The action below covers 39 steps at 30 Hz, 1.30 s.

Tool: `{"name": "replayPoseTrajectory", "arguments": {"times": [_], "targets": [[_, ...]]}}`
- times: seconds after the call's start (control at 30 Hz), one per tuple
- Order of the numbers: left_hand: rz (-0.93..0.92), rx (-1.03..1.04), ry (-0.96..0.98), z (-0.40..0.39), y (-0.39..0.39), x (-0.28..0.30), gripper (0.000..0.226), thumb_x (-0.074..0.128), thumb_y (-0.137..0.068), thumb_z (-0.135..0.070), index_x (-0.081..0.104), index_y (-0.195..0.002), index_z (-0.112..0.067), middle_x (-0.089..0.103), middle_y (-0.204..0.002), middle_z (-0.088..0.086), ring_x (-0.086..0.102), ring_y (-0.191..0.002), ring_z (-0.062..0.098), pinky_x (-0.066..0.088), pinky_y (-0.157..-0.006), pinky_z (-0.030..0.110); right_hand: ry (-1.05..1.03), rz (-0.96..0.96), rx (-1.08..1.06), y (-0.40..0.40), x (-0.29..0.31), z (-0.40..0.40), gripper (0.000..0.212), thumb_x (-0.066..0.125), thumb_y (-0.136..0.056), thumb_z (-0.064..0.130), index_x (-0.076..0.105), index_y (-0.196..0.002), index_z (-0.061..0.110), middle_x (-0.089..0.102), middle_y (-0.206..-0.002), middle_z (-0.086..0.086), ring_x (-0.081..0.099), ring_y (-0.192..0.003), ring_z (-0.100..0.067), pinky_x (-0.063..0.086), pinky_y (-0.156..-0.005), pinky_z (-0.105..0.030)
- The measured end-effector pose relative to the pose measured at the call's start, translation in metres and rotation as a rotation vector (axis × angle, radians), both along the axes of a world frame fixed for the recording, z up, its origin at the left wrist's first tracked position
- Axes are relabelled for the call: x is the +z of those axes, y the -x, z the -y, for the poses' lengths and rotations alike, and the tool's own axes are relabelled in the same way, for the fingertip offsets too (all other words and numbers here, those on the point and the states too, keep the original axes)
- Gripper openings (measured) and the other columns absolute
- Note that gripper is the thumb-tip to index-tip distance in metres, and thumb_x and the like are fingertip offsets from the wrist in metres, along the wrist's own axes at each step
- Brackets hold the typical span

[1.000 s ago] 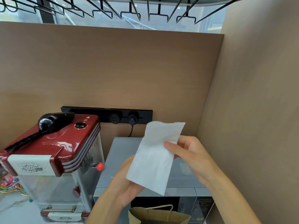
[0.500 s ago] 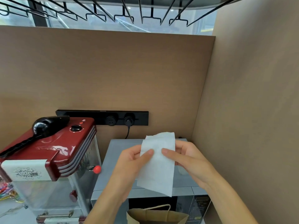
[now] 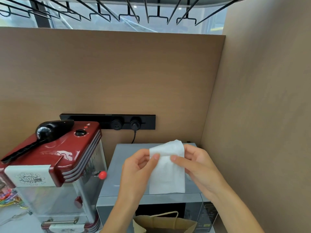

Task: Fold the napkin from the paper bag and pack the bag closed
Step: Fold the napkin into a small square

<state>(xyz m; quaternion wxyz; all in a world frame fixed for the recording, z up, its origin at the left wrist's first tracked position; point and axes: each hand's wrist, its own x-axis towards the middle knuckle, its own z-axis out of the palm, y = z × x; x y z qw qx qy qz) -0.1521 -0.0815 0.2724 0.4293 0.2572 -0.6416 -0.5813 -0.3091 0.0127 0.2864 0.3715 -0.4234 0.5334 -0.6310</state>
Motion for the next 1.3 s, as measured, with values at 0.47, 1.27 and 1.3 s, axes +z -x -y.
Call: {"name": "replayPoseTrajectory", "arguments": {"times": [0.47,1.27,1.3], "targets": [[0.032,-0.016,0.05,0.008,-0.011,0.005,0.018,0.061,-0.096,-0.013,0.077,-0.098,-0.02,0.081,-0.091,-0.002,0.074,-0.085,0.016,0.058,-0.073,0.018,0.081,-0.017,-0.083,0.013,0.0,-0.007,0.011,0.069,-0.078,0.013,0.072,-0.086,0.007,0.069,-0.08,-0.006,0.054,-0.068,-0.015,0.043,-0.069,-0.033],[-0.128,0.034,0.161,0.007,-0.01,0.001,0.041,0.051,-0.086,0.017,0.07,-0.068,-0.016,0.058,-0.061,-0.016,0.052,-0.058,-0.003,0.039,-0.055,0.004,0.211,-0.286,-0.147,0.009,-0.003,-0.008,0.022,0.055,-0.087,0.005,0.068,-0.077,0.02,0.065,-0.083,0.008,0.059,-0.079,-0.007,0.048,-0.073,-0.015],[-0.13,0.035,0.152,0.007,-0.01,0.001,0.041,0.051,-0.087,0.016,0.069,-0.068,-0.016,0.057,-0.06,-0.016,0.051,-0.057,-0.003,0.039,-0.054,0.005,0.213,-0.282,-0.154,0.008,-0.003,-0.008,0.022,0.054,-0.088,0.005,0.068,-0.078,0.02,0.066,-0.083,0.007,0.06,-0.079,-0.007,0.05,-0.073,-0.016]]}}
